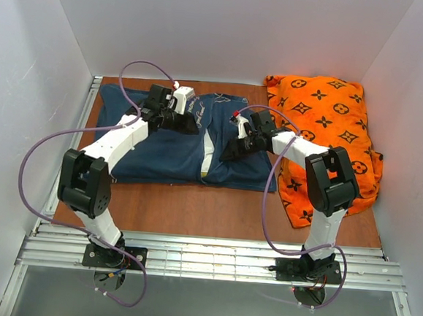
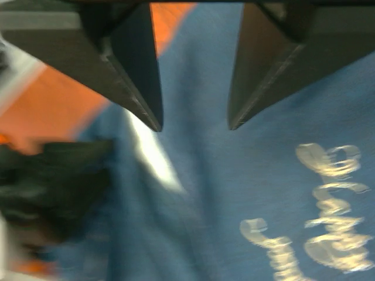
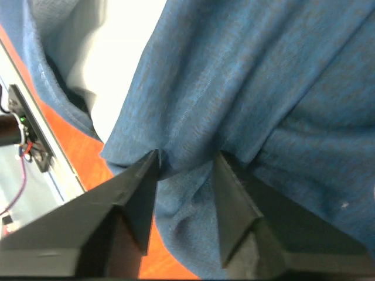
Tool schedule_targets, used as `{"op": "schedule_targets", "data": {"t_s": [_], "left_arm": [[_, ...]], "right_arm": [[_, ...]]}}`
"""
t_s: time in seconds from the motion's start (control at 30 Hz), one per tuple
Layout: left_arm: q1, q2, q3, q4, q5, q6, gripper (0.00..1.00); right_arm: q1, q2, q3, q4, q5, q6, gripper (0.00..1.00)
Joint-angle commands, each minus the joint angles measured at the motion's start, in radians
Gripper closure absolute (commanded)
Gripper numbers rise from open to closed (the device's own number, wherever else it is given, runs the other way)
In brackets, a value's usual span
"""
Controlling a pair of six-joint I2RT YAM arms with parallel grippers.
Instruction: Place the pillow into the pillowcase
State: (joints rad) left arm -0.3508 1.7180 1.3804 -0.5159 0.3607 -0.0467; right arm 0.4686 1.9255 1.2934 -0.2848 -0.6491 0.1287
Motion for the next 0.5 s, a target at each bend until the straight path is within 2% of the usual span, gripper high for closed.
{"op": "schedule_targets", "data": {"t_s": [0.0,0.03,0.2,0.4,0.47], "left_arm": [[-0.007,-0.133,-0.044,0.127,0.377,-0.131,0.55],[-0.017,-0.129,-0.058,0.143,0.421,-0.192,0.53],[-0.034,-0.043,-0.112,0.264,0.451,-0.332,0.53],[-0.048,0.061,-0.127,0.29,0.289,-0.45,0.53],[-0.048,0.087,-0.135,0.312,0.294,-0.502,0.52]], "right_arm": [[-0.001,-0.06,-0.026,-0.024,-0.034,0.002,0.67],[-0.008,-0.069,-0.029,-0.022,-0.037,0.005,0.67],[-0.024,-0.123,-0.028,-0.025,-0.024,-0.001,0.68],[-0.022,-0.077,-0.028,-0.037,0.072,-0.026,0.7],[-0.024,-0.059,-0.026,-0.037,0.083,-0.026,0.71]]}}
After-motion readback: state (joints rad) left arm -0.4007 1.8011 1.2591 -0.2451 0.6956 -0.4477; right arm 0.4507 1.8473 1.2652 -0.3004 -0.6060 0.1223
